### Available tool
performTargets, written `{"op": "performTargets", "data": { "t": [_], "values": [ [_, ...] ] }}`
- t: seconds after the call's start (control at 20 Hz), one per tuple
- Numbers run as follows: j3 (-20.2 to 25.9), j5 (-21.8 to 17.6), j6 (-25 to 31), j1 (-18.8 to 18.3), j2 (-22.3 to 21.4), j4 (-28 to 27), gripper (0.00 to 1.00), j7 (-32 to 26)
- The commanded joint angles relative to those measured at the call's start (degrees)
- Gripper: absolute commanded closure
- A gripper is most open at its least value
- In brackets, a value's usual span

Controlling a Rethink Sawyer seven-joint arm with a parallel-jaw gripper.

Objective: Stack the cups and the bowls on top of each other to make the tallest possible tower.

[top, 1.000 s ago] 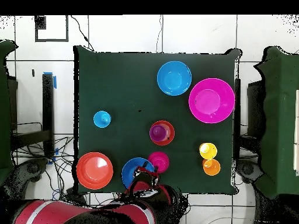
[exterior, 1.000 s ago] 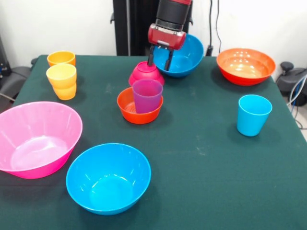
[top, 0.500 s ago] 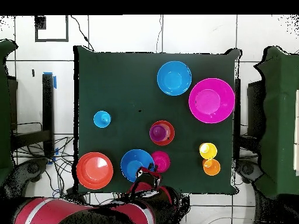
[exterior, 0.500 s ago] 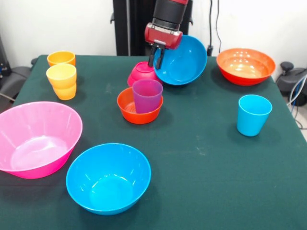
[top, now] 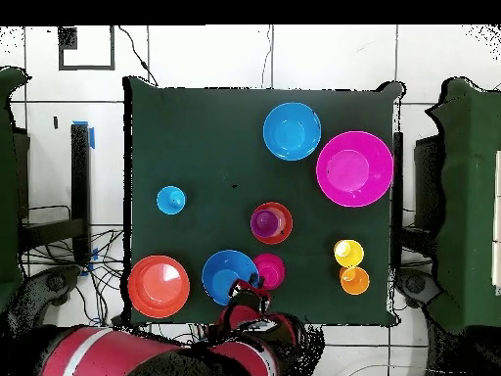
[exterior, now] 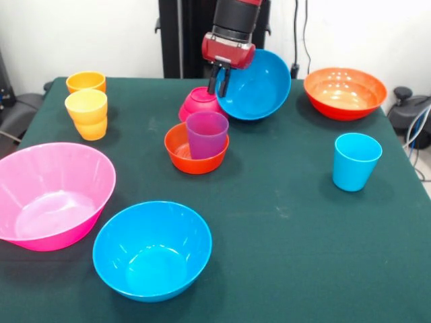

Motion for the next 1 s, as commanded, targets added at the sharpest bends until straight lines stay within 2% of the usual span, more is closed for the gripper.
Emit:
{"op": "performTargets", "data": {
  "t": [0.05,0.35,0.5,0.55,0.6,0.65,0.75,0.9,1.0],
  "values": [
    [18.13,2.05,8.39,-5.97,6.26,-5.09,1.0,8.45],
    [20.04,0.32,13.41,-9.12,-2.64,2.99,1.0,6.61],
    [17.69,0.86,10.22,-6.91,-2.4,2.98,1.0,5.59],
    [16.88,1.1,8.64,-6.14,-2.18,2.94,0.0,5.5],
    [15.7,0.78,7.97,-5.17,-2.03,1.95,0.0,4.29],
    [14.09,2.49,7.15,-3.95,-1.85,1.83,0.0,4.64],
    [14.51,3.45,6.58,-3.95,-1.49,2.92,0.0,6.26],
    [19.09,4.15,6.48,-6.02,1.12,6.84,0.0,10.93],
    [21.57,4.48,3.32,-6.71,4.92,7.55,0.0,13.53]
  ]
}}
